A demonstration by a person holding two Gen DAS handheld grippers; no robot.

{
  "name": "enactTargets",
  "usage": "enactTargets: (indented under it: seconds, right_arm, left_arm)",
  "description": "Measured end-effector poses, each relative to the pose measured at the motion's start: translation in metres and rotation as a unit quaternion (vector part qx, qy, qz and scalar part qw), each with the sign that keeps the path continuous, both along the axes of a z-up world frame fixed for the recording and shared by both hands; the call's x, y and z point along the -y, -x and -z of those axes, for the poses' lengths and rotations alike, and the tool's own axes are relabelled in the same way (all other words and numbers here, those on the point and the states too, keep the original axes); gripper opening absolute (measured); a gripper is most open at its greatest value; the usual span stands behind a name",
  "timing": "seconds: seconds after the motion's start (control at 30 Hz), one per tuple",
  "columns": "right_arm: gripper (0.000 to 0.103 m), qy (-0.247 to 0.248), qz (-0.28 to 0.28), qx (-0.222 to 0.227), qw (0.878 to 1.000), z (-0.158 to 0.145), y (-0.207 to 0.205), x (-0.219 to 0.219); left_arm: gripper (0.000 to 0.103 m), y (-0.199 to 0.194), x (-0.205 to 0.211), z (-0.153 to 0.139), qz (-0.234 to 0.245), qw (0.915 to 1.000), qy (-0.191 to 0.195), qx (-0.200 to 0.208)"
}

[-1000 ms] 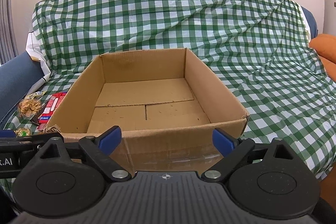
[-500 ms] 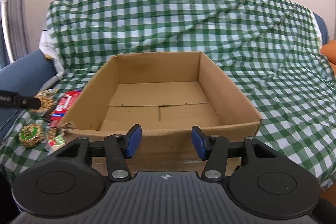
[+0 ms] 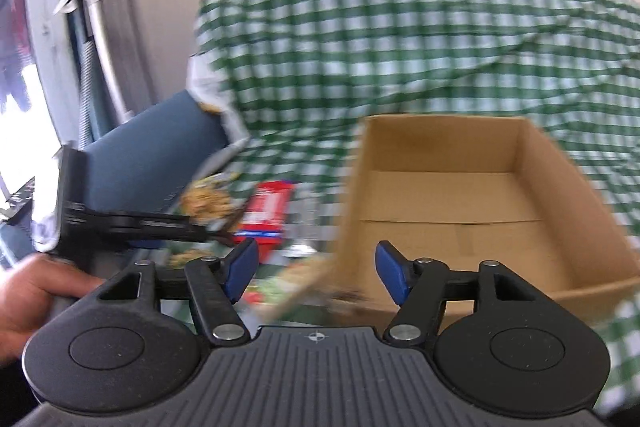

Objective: Organize snacks
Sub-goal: 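Grasp the white-green bar pack with the right gripper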

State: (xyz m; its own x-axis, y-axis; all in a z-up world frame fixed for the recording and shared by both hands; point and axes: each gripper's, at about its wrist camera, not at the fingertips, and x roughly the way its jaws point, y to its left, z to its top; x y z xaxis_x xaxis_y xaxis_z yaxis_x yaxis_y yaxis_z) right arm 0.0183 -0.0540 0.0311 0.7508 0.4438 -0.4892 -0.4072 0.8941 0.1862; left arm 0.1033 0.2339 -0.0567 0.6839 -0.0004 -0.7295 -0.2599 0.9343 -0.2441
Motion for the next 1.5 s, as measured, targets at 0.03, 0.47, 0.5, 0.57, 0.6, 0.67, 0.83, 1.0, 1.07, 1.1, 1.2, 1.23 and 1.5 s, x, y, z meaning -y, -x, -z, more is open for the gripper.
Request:
enactTargets:
  seconds: [0.03, 0.47, 0.5, 0.57, 0.6, 0.67, 0.83, 1.0, 1.07, 1.1, 1.2, 1.23, 1.5]
  right_arm:
    - [0.067, 0.006, -0.005, -0.009, 1.000, 0.002, -0.004, -0.016]
    - [0.087, 0.180, 0.035, -0.087, 0.979, 0.078, -0.068, -0.158]
    - [0.087, 0.188, 0.046, -0.091, 0.977, 0.082, -0.071, -0.160]
    - [0.087, 0.196, 0.060, -0.102, 0.973, 0.089, -0.077, -0.157]
    - [0.086, 0.204, 0.068, -0.107, 0.971, 0.094, -0.081, -0.159]
    - [0.084, 0.215, 0.075, -0.125, 0.966, 0.105, -0.088, -0.159]
    - [0.041, 0.192, 0.092, -0.165, 0.963, 0.117, -0.096, -0.144]
    - [0.038, 0.176, 0.069, -0.169, 0.967, 0.116, -0.081, -0.117]
    - [0.038, 0.173, 0.041, -0.171, 0.969, 0.114, -0.069, -0.108]
    - [0.038, 0.166, 0.026, -0.177, 0.970, 0.111, -0.065, -0.105]
    - [0.038, 0.142, -0.018, -0.191, 0.971, 0.108, -0.051, -0.094]
    - [0.038, 0.139, -0.026, -0.192, 0.971, 0.105, -0.047, -0.095]
    - [0.041, 0.124, -0.048, -0.166, 0.977, 0.108, -0.023, -0.087]
  left_arm:
    - [0.086, -0.003, -0.002, 0.004, 0.005, 0.9998, 0.008, -0.016]
    - [0.085, 0.004, -0.033, 0.018, -0.011, 0.9976, 0.045, -0.052]
    - [0.085, 0.005, -0.037, 0.019, -0.010, 0.9971, 0.054, -0.053]
    - [0.085, 0.001, -0.035, 0.021, 0.002, 0.9962, 0.062, -0.061]
    - [0.085, 0.000, -0.033, 0.022, 0.010, 0.9961, 0.062, -0.062]
    - [0.086, -0.001, -0.028, 0.022, 0.022, 0.9964, 0.049, -0.065]
    - [0.092, -0.009, -0.012, 0.028, 0.053, 0.9950, 0.021, -0.082]
    - [0.092, -0.015, -0.006, 0.035, 0.060, 0.9930, 0.005, -0.102]
    - [0.093, -0.017, -0.001, 0.038, 0.064, 0.9921, -0.006, -0.108]
    - [0.093, -0.018, 0.002, 0.039, 0.065, 0.9917, -0.015, -0.109]
    - [0.093, -0.019, 0.011, 0.042, 0.071, 0.9897, -0.047, -0.115]
    - [0.093, -0.019, 0.015, 0.042, 0.072, 0.9890, -0.058, -0.116]
    - [0.085, -0.009, 0.021, 0.036, 0.056, 0.9917, -0.067, -0.095]
